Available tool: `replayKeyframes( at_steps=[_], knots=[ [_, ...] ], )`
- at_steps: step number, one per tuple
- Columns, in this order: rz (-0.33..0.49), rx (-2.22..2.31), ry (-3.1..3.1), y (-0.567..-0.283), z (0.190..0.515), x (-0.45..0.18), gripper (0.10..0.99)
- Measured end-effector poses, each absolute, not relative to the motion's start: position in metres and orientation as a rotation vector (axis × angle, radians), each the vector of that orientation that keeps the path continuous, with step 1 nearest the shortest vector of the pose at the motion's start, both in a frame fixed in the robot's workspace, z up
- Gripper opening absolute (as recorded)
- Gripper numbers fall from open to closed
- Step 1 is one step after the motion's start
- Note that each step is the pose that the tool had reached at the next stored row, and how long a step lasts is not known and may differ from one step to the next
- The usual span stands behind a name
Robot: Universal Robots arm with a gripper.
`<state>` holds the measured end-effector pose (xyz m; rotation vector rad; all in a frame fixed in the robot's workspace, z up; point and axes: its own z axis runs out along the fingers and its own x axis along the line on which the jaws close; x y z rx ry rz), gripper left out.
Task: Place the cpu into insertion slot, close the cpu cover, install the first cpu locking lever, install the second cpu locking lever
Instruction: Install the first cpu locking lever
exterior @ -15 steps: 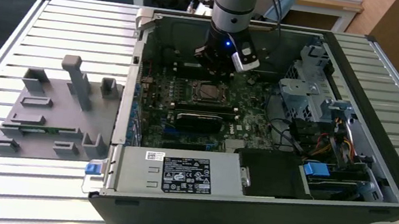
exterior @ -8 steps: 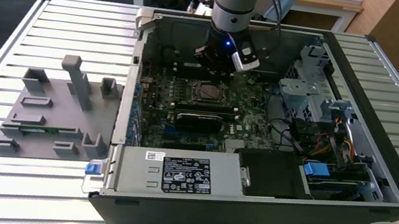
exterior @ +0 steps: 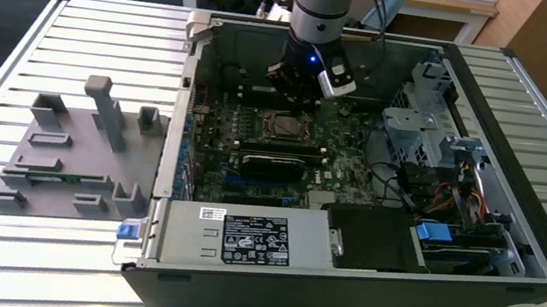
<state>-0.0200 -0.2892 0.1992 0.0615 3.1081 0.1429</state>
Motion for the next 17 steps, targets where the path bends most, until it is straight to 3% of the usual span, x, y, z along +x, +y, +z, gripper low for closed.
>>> replayKeyframes(
  at_steps=[17],
  knots=[
    [0.075, 0.061, 3.110, -0.2891, 0.1976, -0.0200, 0.153]
  ],
)
